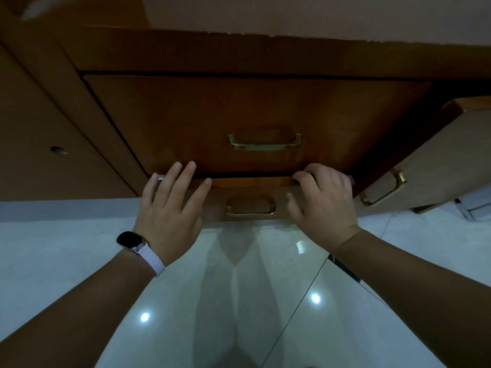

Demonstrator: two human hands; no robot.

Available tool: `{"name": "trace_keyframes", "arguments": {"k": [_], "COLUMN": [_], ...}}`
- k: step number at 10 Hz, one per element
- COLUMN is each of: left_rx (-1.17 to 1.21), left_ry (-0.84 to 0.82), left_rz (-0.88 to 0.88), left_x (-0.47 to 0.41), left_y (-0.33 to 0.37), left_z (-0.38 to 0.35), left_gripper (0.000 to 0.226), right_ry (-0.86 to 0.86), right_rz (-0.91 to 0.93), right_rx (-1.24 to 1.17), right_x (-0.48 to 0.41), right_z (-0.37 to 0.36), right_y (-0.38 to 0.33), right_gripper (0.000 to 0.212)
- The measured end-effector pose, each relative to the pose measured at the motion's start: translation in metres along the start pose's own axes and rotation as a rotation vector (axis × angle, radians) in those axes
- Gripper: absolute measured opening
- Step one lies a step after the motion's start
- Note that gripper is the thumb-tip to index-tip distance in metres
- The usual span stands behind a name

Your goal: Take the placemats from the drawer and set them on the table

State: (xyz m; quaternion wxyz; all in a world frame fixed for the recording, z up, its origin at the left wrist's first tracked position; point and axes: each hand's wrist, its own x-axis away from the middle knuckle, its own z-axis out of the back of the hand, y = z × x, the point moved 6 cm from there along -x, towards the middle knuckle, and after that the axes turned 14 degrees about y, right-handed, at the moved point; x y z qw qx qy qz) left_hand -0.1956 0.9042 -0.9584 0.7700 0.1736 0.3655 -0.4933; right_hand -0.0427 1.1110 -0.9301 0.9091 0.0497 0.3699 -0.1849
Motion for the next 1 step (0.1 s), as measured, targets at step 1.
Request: {"name": "trace_keyframes", "arguments": {"k": [1], "left_rx": [0.074], "left_ry": [-0.036], "left_rz": [0.037], "left_x": [-0.0015], "left_y": [0.0041], "left_z": [0.0183], "left_gripper": [0.054], "right_ry": [-0.067], "right_rz": [0.022], "right_rx": [-0.037], "right_x": [-0.0007], "right_z": [0.0075], "right_y": [-0.0099], "right_gripper": [0.037]}}
